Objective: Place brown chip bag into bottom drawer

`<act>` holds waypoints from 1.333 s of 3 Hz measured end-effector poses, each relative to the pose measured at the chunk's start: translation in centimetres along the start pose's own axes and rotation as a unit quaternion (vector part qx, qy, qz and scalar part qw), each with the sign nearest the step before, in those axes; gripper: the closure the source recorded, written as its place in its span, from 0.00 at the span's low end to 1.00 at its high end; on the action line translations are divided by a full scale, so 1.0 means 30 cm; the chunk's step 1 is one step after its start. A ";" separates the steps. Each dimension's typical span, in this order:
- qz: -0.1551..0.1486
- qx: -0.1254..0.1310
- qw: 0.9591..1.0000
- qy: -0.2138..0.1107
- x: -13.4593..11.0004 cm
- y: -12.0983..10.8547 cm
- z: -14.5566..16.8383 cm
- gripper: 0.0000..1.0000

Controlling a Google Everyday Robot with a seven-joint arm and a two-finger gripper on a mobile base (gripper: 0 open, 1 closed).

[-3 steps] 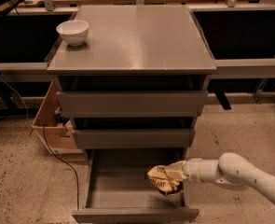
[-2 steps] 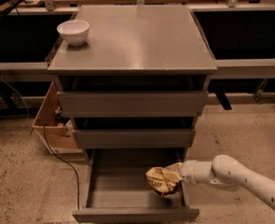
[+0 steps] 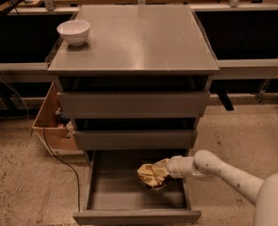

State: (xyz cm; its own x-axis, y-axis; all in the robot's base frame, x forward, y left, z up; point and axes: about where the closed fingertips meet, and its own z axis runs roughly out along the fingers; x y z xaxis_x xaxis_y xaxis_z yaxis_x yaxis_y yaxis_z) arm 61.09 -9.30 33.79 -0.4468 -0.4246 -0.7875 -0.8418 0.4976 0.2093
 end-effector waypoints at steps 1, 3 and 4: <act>-0.025 -0.005 1.000 -0.009 -0.041 -0.075 0.117 1.00; -0.022 -0.042 0.998 0.031 0.083 -0.084 0.243 0.82; -0.006 -0.053 0.996 0.069 0.201 -0.062 0.218 0.60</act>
Offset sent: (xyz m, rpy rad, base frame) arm 0.0639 0.0471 -0.0659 0.0165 -0.0257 0.0928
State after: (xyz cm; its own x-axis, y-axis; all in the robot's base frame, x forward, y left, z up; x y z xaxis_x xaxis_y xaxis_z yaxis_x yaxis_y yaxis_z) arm 61.93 -7.84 24.87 -0.4671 -0.5343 -0.7046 -0.8716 0.4124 0.2651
